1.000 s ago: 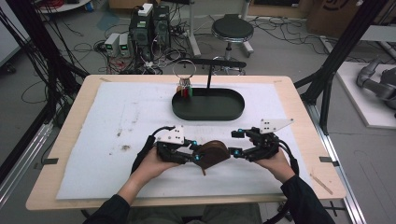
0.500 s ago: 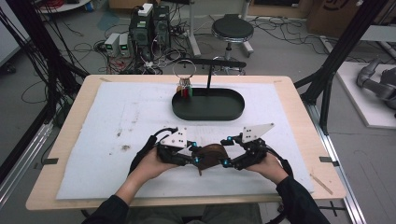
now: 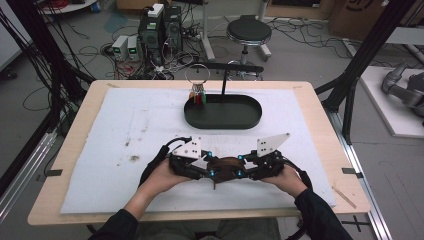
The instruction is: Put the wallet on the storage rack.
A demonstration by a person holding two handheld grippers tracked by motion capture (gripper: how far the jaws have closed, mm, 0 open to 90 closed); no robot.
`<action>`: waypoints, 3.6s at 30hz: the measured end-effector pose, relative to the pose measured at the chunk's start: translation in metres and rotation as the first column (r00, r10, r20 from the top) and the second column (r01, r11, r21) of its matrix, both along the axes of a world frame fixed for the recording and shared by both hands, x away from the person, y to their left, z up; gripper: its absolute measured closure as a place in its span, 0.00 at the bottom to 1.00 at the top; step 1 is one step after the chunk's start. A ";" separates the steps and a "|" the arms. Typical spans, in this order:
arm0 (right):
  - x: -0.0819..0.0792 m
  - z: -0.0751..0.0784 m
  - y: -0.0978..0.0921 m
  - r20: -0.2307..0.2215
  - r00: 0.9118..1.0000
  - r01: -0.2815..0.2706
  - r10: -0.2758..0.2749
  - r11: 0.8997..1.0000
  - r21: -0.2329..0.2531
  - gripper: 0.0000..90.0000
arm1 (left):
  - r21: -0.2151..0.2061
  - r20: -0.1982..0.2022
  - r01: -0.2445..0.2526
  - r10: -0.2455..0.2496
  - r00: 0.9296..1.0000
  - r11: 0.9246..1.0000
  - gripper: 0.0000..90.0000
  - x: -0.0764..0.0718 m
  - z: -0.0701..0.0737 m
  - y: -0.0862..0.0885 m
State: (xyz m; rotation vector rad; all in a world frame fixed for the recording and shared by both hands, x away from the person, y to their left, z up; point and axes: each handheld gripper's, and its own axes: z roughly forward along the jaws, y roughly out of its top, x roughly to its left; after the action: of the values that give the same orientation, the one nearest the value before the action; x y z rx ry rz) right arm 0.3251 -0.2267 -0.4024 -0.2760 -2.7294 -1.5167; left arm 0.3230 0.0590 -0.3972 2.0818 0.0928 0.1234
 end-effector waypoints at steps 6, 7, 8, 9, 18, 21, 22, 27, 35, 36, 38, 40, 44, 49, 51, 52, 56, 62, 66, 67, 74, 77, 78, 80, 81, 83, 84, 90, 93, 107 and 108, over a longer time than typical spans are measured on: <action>0.000 0.002 -0.003 0.019 1.000 0.004 -0.005 1.000 0.013 0.75 | -0.077 0.001 -0.098 0.098 0.995 0.992 0.40 0.002 0.008 0.018; 0.000 0.003 -0.004 0.017 1.000 0.008 -0.008 1.000 0.015 0.75 | -0.090 0.002 -0.117 0.117 0.993 0.989 0.39 0.002 0.009 0.024; 0.000 0.004 -0.005 0.020 1.000 0.018 -0.019 1.000 0.022 0.75 | -0.108 -0.001 -0.140 0.141 0.990 0.984 0.37 0.002 0.009 0.030; 0.000 0.004 -0.007 0.028 0.999 0.028 -0.029 0.999 0.028 0.75 | -0.124 -0.006 -0.167 0.167 0.986 0.978 0.34 0.001 0.010 0.036; 0.004 0.009 -0.017 0.068 0.992 0.102 -0.107 0.992 0.073 0.75 | -0.237 -0.065 -0.368 0.364 0.929 0.899 0.27 -0.010 0.003 0.091; 0.005 0.011 -0.018 0.073 0.990 0.119 -0.125 0.989 0.083 0.75 | -0.254 -0.068 -0.416 0.412 0.908 0.873 0.27 -0.019 -0.003 0.109; 0.005 0.011 -0.019 0.076 0.989 0.123 -0.129 0.989 0.084 0.75 | -0.260 -0.068 -0.425 0.423 0.904 0.867 0.27 -0.021 -0.004 0.113; 0.006 0.014 -0.023 0.085 0.979 0.173 -0.183 0.978 0.115 0.75 | -0.281 -0.076 -0.455 0.453 0.888 0.845 0.27 -0.030 -0.009 0.127; 0.015 0.024 -0.036 0.091 0.942 0.303 -0.323 0.935 0.181 0.75 | -0.286 -0.063 -0.459 0.461 0.885 0.841 0.27 -0.031 -0.010 0.131; 0.017 0.025 -0.038 0.098 0.933 0.324 -0.346 0.927 0.186 0.75 | -0.285 -0.066 -0.461 0.463 0.884 0.840 0.27 -0.030 -0.010 0.131; 0.020 0.028 -0.040 0.103 0.918 0.357 -0.382 0.912 0.201 0.75 | -0.284 -0.068 -0.458 0.459 0.886 0.842 0.27 -0.029 -0.011 0.132; 0.023 0.030 -0.040 0.099 0.902 0.393 -0.421 0.893 0.217 0.75 | -0.286 -0.069 -0.461 0.462 0.884 0.840 0.27 -0.028 -0.012 0.132; 0.033 0.034 -0.038 0.105 0.865 0.457 -0.491 0.857 0.238 0.75 | -0.284 -0.071 -0.466 0.466 0.882 0.838 0.27 -0.026 -0.014 0.134; 0.046 0.033 -0.032 0.104 0.839 0.497 -0.533 0.831 0.248 0.75 | -0.289 -0.072 -0.467 0.467 0.881 0.836 0.27 -0.026 -0.014 0.135; 0.053 0.033 -0.027 0.107 0.827 0.516 -0.552 0.820 0.248 0.75 | -0.286 -0.069 -0.466 0.468 0.881 0.837 0.27 -0.026 -0.014 0.135; 0.056 0.033 -0.024 0.103 0.824 0.521 -0.557 0.817 0.247 0.75 | -0.287 -0.071 -0.466 0.467 0.881 0.837 0.27 -0.026 -0.014 0.135; 0.068 0.033 -0.013 0.110 0.809 0.538 -0.577 0.803 0.256 0.75 | -0.291 -0.069 -0.464 0.465 0.883 0.837 0.27 -0.026 -0.014 0.134; 0.082 0.031 0.003 0.111 0.796 0.559 -0.595 0.792 0.244 0.75 | -0.291 -0.066 -0.457 0.459 0.886 0.841 0.27 -0.027 -0.014 0.134; 0.091 0.031 0.012 0.112 0.788 0.570 -0.606 0.785 0.243 0.75 | -0.304 -0.069 -0.447 0.448 0.891 0.841 0.27 -0.027 -0.013 0.135; 0.095 0.030 0.015 0.109 0.785 0.573 -0.610 0.782 0.244 0.75 | -0.305 -0.072 -0.448 0.449 0.891 0.840 0.27 -0.027 -0.014 0.136; 0.107 0.024 0.027 0.126 0.773 0.588 -0.622 0.776 0.227 0.75 | -0.307 -0.073 -0.448 0.448 0.891 0.840 0.27 -0.027 -0.014 0.137; 0.115 0.022 0.036 0.128 0.768 0.593 -0.628 0.772 0.228 0.75 | -0.308 -0.073 -0.444 0.445 0.893 0.841 0.27 -0.027 -0.014 0.136; 0.116 0.021 0.038 0.132 0.767 0.593 -0.628 0.772 0.230 0.75 | -0.305 -0.071 -0.442 0.443 0.894 0.844 0.27 -0.027 -0.014 0.136; 0.120 0.018 0.041 0.146 0.756 0.601 -0.638 0.766 0.230 0.75 | -0.305 -0.072 -0.441 0.442 0.894 0.844 0.27 -0.027 -0.014 0.136; 0.121 0.015 0.042 0.142 0.755 0.602 -0.640 0.763 0.233 0.75 | -0.307 -0.073 -0.441 0.441 0.894 0.843 0.27 -0.027 -0.014 0.136; 0.125 0.012 0.043 0.128 0.752 0.612 -0.647 0.757 0.230 0.75 | -0.305 -0.073 -0.442 0.443 0.894 0.843 0.27 -0.027 -0.014 0.136; 0.127 0.009 0.043 0.120 0.751 0.616 -0.650 0.754 0.226 0.75 | -0.305 -0.071 -0.442 0.443 0.894 0.843 0.27 -0.027 -0.014 0.137; 0.134 -0.001 0.042 0.073 0.741 0.646 -0.668 0.738 0.196 0.75 | -0.309 -0.073 -0.443 0.443 0.893 0.842 0.27 -0.027 -0.014 0.137; 0.138 -0.008 0.044 0.063 0.741 0.650 -0.668 0.738 0.180 0.75 | -0.308 -0.074 -0.442 0.442 0.894 0.843 0.27 -0.027 -0.014 0.137; 0.139 -0.014 0.038 0.053 0.708 0.688 -0.704 0.705 0.172 0.75 | -0.311 -0.074 -0.443 0.443 0.893 0.841 0.27 -0.029 -0.014 0.138; 0.138 -0.015 0.037 0.061 0.708 0.690 -0.704 0.707 0.155 0.75 | -0.311 -0.073 -0.443 0.443 0.893 0.841 0.27 -0.029 -0.014 0.138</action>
State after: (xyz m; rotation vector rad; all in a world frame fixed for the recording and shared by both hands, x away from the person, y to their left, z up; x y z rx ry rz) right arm 0.4634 -0.1894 -0.4170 -1.4092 -2.7322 -1.8630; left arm 0.2941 0.1973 -0.4111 1.7003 0.5626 0.3689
